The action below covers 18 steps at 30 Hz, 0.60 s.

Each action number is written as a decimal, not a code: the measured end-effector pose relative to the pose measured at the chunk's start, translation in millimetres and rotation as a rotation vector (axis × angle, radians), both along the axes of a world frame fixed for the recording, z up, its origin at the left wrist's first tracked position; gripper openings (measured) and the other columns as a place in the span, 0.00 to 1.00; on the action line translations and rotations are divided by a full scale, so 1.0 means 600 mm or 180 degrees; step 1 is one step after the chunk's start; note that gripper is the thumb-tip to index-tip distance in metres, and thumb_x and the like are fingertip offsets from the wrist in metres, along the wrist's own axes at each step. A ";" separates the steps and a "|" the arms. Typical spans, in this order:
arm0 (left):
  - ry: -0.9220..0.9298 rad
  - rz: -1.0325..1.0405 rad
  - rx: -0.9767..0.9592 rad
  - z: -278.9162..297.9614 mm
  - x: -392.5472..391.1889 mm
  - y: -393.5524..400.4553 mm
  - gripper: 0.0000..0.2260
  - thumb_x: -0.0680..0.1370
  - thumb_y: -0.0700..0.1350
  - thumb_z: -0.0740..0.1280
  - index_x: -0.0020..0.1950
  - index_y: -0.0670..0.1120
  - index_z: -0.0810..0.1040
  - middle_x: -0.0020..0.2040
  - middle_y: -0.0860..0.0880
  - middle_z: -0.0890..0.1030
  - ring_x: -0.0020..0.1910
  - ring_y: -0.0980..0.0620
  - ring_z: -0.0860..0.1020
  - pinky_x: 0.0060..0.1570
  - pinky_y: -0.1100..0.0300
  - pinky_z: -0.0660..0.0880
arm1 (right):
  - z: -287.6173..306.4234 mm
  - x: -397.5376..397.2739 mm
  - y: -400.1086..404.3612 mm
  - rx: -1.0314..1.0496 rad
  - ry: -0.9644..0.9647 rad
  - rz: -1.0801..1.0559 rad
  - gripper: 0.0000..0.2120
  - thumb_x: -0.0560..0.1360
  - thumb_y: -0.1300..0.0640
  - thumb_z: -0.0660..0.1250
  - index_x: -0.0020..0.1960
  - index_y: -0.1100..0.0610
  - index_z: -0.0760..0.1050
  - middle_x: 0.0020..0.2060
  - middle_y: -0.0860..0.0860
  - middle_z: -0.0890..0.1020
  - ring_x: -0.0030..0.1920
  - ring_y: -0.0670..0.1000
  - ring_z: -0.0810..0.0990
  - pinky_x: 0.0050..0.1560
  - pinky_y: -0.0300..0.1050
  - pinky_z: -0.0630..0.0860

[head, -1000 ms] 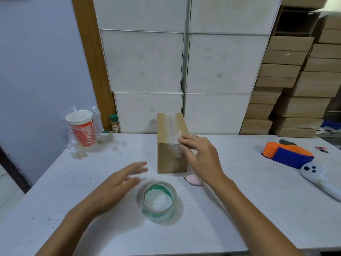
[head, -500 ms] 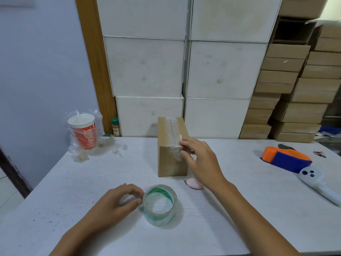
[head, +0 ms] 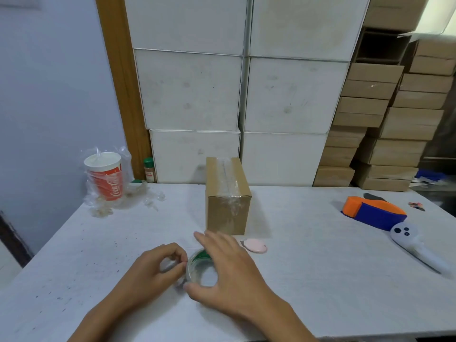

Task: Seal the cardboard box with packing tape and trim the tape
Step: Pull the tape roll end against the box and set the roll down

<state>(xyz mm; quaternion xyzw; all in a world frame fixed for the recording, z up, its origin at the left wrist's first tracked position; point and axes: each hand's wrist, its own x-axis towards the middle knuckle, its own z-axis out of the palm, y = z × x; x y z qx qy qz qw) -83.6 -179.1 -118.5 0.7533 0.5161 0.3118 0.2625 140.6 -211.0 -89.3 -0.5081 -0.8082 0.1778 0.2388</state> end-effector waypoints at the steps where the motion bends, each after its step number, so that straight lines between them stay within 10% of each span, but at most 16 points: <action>1: 0.0001 -0.0003 -0.0033 0.003 0.001 0.001 0.07 0.75 0.54 0.68 0.45 0.53 0.83 0.46 0.54 0.88 0.49 0.54 0.85 0.55 0.53 0.80 | -0.004 -0.001 0.002 -0.0069 -0.0032 -0.0011 0.43 0.72 0.32 0.67 0.83 0.39 0.57 0.82 0.37 0.62 0.82 0.42 0.57 0.81 0.47 0.59; 18: 0.0000 -0.0222 0.0470 0.128 0.091 0.054 0.06 0.80 0.45 0.74 0.52 0.56 0.87 0.50 0.60 0.87 0.55 0.59 0.84 0.56 0.62 0.81 | 0.033 0.060 0.031 -0.0386 0.1359 -0.0337 0.24 0.73 0.47 0.76 0.67 0.35 0.75 0.62 0.36 0.81 0.62 0.40 0.80 0.61 0.39 0.78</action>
